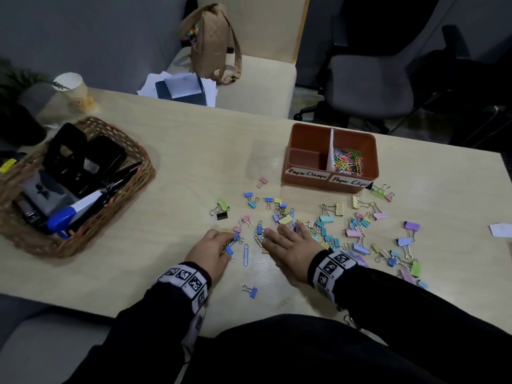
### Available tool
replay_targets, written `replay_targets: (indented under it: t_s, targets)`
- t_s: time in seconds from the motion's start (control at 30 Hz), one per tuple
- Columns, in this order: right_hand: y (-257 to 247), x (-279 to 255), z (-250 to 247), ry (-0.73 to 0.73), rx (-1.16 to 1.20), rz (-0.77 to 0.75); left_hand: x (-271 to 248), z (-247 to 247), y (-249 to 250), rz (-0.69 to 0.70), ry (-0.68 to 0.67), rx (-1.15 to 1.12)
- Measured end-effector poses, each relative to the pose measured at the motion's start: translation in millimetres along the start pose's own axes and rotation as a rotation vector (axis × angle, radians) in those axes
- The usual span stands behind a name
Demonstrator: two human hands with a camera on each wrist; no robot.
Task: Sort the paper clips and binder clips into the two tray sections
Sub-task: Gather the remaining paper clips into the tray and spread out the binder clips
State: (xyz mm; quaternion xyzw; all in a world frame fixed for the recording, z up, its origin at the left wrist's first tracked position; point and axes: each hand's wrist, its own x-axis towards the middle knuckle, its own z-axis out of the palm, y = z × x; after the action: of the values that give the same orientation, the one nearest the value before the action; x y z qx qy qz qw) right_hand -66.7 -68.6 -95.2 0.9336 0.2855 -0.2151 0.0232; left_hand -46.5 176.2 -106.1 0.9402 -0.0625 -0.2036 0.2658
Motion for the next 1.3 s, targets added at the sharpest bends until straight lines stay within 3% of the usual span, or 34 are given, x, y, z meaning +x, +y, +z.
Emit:
replay_targets:
  t_s: [0.07,0.13,0.2,0.27,0.33,0.47,0.8,0.93,1.0,1.07,1.17,1.3]
  targets:
    - [-2,0,-4,0.054,-0.011,0.027,-3,0,9,0.014,0.029,0.005]
    - [-11,6,-6,0.005,0.006,-0.001,-12,0,17,0.031,0.006,0.061]
    - [-21,15,-8,0.042,-0.005,-0.108,-23,5,22,0.082,-0.132,0.124]
    - [-27,23,-8,-0.02,-0.038,-0.172,-32,13,22,0.158,-0.304,0.225]
    - [-30,28,-9,-0.015,-0.041,-0.208,-35,18,21,0.213,-0.372,0.29]
    - [-29,31,-11,0.164,-0.09,-0.212,-33,20,24,0.229,-0.299,0.297]
    - [-11,14,-12,0.245,-0.041,-0.131,-16,18,23,0.201,-0.234,0.317]
    - [-10,-2,-11,0.315,0.028,-0.153,-5,16,24,0.182,-0.124,0.154]
    - [-13,-10,-6,0.292,0.116,-0.159,2,10,19,0.095,0.053,0.02]
    - [-14,-16,-1,0.147,0.173,-0.13,14,1,7,0.011,0.144,-0.027]
    - [-9,-23,2,-0.044,0.231,-0.042,29,-13,-8,0.015,0.097,0.026]
    - [-9,-22,-3,0.013,0.206,-0.054,38,-23,-12,0.084,0.02,0.17]
